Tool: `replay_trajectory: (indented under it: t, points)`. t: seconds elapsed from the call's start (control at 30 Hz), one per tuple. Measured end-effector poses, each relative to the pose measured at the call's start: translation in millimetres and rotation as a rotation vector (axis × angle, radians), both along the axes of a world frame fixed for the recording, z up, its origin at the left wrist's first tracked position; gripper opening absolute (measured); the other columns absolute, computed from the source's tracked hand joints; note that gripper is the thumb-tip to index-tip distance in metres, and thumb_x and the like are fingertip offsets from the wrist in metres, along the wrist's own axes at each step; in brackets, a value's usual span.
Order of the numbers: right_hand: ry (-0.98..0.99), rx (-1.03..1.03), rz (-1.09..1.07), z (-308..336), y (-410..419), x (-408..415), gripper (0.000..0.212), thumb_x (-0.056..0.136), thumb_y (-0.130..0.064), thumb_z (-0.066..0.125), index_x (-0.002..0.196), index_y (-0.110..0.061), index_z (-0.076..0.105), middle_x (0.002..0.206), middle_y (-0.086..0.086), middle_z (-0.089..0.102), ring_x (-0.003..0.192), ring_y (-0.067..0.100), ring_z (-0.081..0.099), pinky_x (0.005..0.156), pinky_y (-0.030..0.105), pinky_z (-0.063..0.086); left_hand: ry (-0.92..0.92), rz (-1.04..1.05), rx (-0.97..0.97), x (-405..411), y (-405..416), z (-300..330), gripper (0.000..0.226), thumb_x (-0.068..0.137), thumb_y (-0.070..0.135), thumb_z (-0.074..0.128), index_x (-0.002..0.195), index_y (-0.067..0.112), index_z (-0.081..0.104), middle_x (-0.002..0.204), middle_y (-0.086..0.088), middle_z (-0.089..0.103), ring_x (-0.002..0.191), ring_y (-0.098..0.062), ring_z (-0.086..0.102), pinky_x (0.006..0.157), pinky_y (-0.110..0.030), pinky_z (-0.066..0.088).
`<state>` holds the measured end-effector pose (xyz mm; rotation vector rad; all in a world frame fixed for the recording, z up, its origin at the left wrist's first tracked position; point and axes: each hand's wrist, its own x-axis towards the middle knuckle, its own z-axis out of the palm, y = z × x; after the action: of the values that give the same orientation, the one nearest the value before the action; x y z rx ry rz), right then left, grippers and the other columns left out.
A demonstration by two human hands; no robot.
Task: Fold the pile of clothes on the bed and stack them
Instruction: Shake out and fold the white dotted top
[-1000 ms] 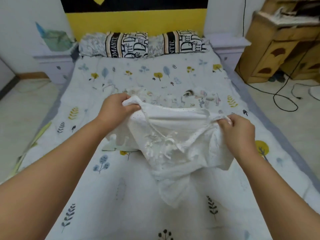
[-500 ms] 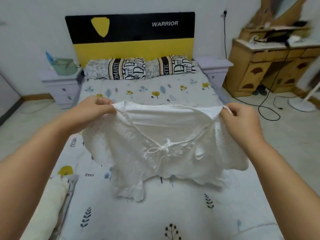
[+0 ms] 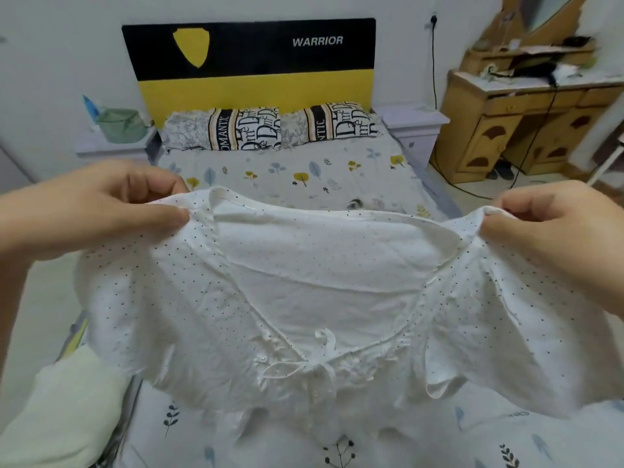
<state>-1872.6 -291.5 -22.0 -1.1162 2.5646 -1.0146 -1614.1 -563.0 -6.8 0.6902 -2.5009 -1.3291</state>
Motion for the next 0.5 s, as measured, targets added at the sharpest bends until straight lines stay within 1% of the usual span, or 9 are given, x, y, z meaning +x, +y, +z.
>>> replay_trajectory:
  t: [0.03,0.07,0.1,0.13,0.2,0.3,0.4,0.43,0.5]
  points:
    - [-0.031,0.043,0.007,-5.8,-0.8,-3.2,0.033,0.086,-0.033,0.055,0.074,-0.004,0.065,0.054,0.018,0.045,0.047,0.017,0.036,0.05,0.024,0.03,-0.048,0.01,0.01,-4.5,-1.6,-6.8,0.027,0.077,0.037,0.069,0.059,0.018,0.065,0.051,0.0,0.061,0.042,-0.007,0.052,0.04,-0.013,0.04]
    - [-0.055,0.092,0.009,-13.1,-2.6,-6.4,0.034,0.087,-0.032,0.055,0.076,0.0,0.063,0.051,0.009,0.041,0.044,0.015,0.033,0.048,0.021,0.026,-0.111,0.014,-0.004,-9.4,-3.7,-15.8,0.026,0.084,0.02,0.063,0.058,0.018,0.064,0.05,0.002,0.059,0.041,-0.005,0.048,0.04,-0.012,0.038]
    - [-0.078,0.138,0.009,-23.2,-5.5,-10.9,0.035,0.088,-0.031,0.055,0.072,0.0,0.059,0.048,0.001,0.037,0.04,0.011,0.029,0.045,0.02,0.022,-0.179,0.003,-0.019,-15.3,-4.4,-25.1,0.029,0.087,0.012,0.059,0.06,0.018,0.063,0.051,0.004,0.057,0.042,-0.005,0.046,0.04,-0.012,0.036]
    - [-0.102,0.175,0.01,-34.8,-9.3,-15.5,0.035,0.089,-0.028,0.056,0.066,-0.003,0.055,0.045,-0.004,0.033,0.036,0.008,0.025,0.044,0.021,0.02,-0.233,-0.012,-0.027,-21.3,-6.8,-38.0,0.029,0.089,0.011,0.057,0.061,0.018,0.062,0.052,0.005,0.056,0.044,-0.005,0.045,0.041,-0.013,0.035]
    - [-0.143,0.222,0.02,-63.2,-19.1,-26.0,0.036,0.088,-0.023,0.055,0.056,-0.011,0.043,0.045,-0.007,0.029,0.033,0.007,0.024,0.046,0.022,0.019,-0.311,-0.007,-0.061,-34.3,-11.8,-69.9,0.029,0.09,0.013,0.056,0.062,0.018,0.06,0.052,0.008,0.054,0.044,-0.003,0.043,0.043,-0.014,0.034]
    - [-0.151,0.25,0.015,-113.3,-33.3,-43.4,0.041,0.088,-0.019,0.054,0.054,-0.017,0.03,0.049,-0.006,0.026,0.043,0.008,0.024,0.049,0.024,0.017,-0.365,0.051,-0.152,-56.5,-18.0,-127.3,0.021,0.089,0.016,0.056,0.068,0.013,0.059,0.054,0.009,0.052,0.046,-0.002,0.043,0.049,-0.018,0.034]
    - [-0.137,0.269,-0.02,-163.8,-44.5,-61.2,0.043,0.09,-0.019,0.053,0.053,-0.016,0.03,0.053,-0.002,0.029,0.05,0.015,0.026,0.051,0.028,0.018,-0.378,0.094,-0.19,-78.7,-24.7,-183.6,0.018,0.088,0.02,0.055,0.072,0.013,0.059,0.066,0.002,0.056,0.063,-0.013,0.05,0.063,-0.028,0.036]
    - [-0.122,0.28,-0.035,-180.3,-48.0,-68.0,0.043,0.09,-0.019,0.052,0.054,-0.015,0.03,0.053,0.0,0.03,0.051,0.016,0.027,0.052,0.029,0.018,-0.373,0.108,-0.198,-86.8,-27.3,-200.4,0.017,0.089,0.019,0.054,0.073,0.013,0.059,0.07,-0.001,0.058,0.067,-0.015,0.05,0.064,-0.027,0.035]
    - [-0.087,0.318,-0.06,-210.4,-55.4,-80.5,0.04,0.091,-0.019,0.051,0.056,-0.012,0.034,0.054,0.001,0.032,0.051,0.016,0.029,0.051,0.03,0.018,-0.363,0.142,-0.229,-100.7,-31.4,-229.8,0.019,0.089,0.016,0.053,0.071,0.013,0.056,0.07,-0.001,0.056,0.068,-0.015,0.049,0.061,-0.02,0.031]
